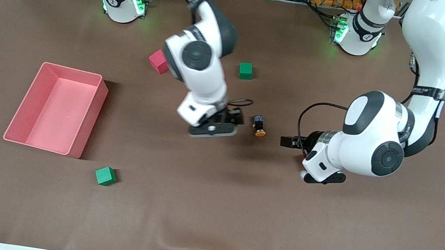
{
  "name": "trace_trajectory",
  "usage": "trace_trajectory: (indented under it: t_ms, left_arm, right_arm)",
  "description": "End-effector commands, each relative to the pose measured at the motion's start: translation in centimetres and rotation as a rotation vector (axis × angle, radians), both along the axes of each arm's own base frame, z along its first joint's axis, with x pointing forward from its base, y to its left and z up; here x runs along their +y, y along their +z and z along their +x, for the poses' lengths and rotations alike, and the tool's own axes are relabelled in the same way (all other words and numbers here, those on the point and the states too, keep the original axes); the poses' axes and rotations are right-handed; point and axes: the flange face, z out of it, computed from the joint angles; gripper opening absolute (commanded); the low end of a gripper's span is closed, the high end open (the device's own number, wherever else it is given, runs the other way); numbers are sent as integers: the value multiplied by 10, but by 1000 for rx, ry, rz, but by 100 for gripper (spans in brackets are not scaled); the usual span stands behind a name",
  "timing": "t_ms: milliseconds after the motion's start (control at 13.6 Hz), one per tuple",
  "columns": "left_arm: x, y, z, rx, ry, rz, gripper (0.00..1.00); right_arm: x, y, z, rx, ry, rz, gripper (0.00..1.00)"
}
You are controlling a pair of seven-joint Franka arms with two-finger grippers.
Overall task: Place and upright button with both arms
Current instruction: 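Withdraw the right gripper while the left gripper moves over the button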
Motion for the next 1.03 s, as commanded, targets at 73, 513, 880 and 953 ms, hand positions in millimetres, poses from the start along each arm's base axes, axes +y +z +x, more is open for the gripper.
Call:
trace_trajectory:
  t_ms: [73, 513, 880, 953]
  left_arm:
    - [-21, -14, -5, 53, 14, 7, 100]
    - [-60, -40, -25, 104, 21, 71, 100]
    - [-63, -66, -29, 140, 0, 74, 100]
    - [-71, -76, -34, 155, -9, 80, 100]
  right_arm:
    - [-108, 58, 20, 47, 26, -36, 100]
    - [-265, 124, 33, 146, -19, -61, 100]
    - [-355, 167, 4, 141, -93, -60, 100]
    - [-377, 173, -1, 132, -79, -58, 100]
